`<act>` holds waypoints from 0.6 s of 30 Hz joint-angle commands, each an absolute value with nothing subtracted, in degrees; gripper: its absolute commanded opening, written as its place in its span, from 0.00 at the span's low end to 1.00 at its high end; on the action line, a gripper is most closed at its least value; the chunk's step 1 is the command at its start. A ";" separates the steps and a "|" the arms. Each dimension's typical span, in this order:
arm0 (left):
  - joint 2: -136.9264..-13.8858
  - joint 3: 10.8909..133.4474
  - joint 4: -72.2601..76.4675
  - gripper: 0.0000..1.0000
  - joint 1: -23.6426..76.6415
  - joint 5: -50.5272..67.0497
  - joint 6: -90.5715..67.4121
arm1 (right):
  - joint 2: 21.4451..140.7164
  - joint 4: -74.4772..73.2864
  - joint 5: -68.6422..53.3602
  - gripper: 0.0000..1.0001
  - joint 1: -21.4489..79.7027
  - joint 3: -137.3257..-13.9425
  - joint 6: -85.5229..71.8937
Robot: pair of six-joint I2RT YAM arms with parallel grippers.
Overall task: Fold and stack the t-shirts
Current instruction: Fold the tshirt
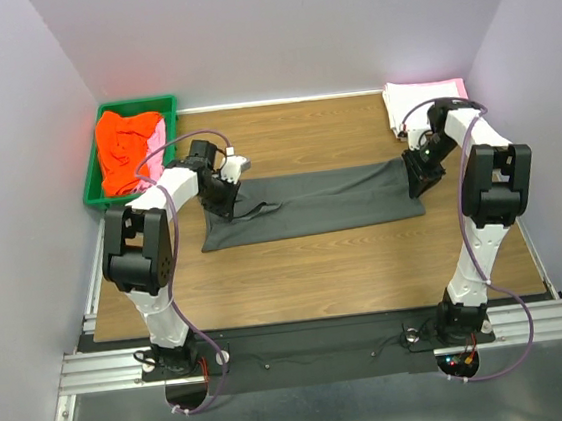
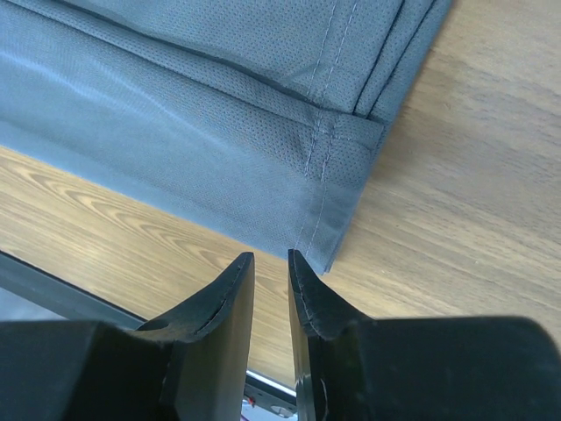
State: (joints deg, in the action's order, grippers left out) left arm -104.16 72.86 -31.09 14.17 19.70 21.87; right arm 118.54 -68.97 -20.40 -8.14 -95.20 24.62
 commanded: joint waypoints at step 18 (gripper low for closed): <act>-103.35 78.49 -26.11 0.28 17.93 24.09 15.21 | 124.63 -64.52 -30.85 0.26 -4.31 -110.22 24.00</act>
